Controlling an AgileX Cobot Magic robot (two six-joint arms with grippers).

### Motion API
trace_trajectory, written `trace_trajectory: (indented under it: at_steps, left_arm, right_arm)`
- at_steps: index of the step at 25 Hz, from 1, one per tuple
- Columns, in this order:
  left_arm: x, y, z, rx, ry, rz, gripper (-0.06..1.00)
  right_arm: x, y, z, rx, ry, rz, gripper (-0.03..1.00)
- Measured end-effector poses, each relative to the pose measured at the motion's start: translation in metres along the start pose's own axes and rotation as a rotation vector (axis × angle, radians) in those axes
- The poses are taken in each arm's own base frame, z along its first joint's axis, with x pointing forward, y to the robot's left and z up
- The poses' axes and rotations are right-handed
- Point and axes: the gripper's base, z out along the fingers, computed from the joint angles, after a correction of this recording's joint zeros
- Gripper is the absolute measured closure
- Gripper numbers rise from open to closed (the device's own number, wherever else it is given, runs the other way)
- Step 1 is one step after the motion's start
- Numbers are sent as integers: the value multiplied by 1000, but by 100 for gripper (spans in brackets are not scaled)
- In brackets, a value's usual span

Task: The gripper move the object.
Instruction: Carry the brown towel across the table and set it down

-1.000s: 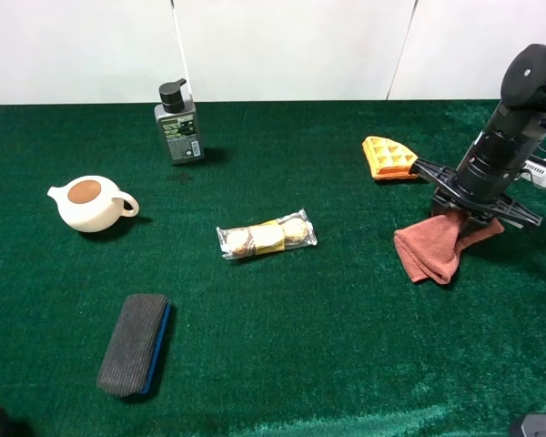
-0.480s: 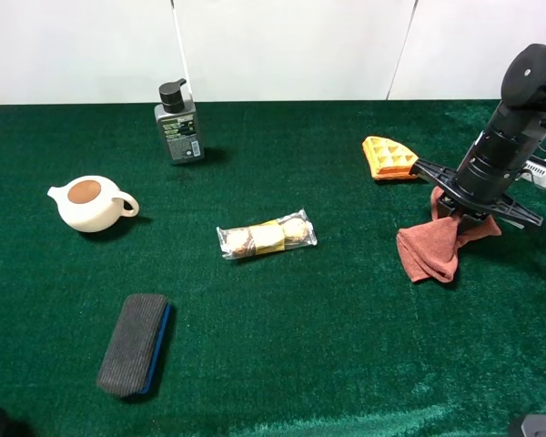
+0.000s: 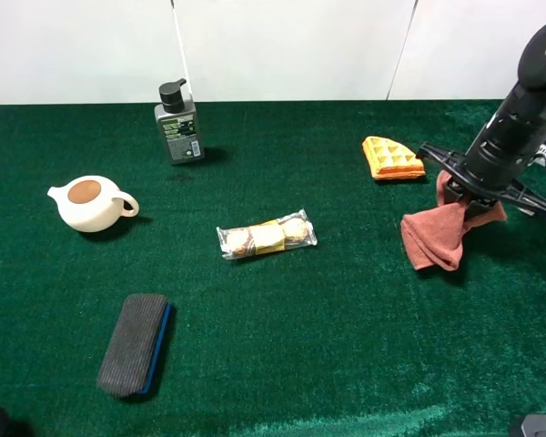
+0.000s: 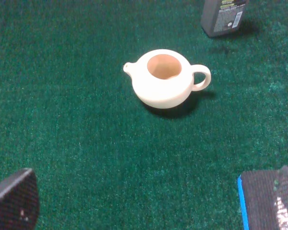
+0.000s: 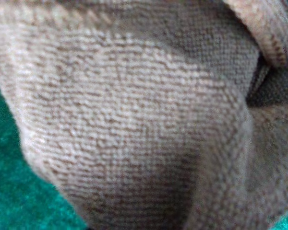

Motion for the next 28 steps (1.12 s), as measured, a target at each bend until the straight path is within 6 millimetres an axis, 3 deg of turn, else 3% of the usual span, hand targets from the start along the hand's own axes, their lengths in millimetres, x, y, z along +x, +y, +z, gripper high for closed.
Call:
trace_trajectory:
  at_steps: [17,28]
  left_arm:
    - [0,0,0,0,0,0,-5]
    - [0,0,0,0,0,0,-5]
  right_arm:
    - [20,-10,-57,-4,-9,-69,90]
    - [35,-18,-79,3,25,-122,90]
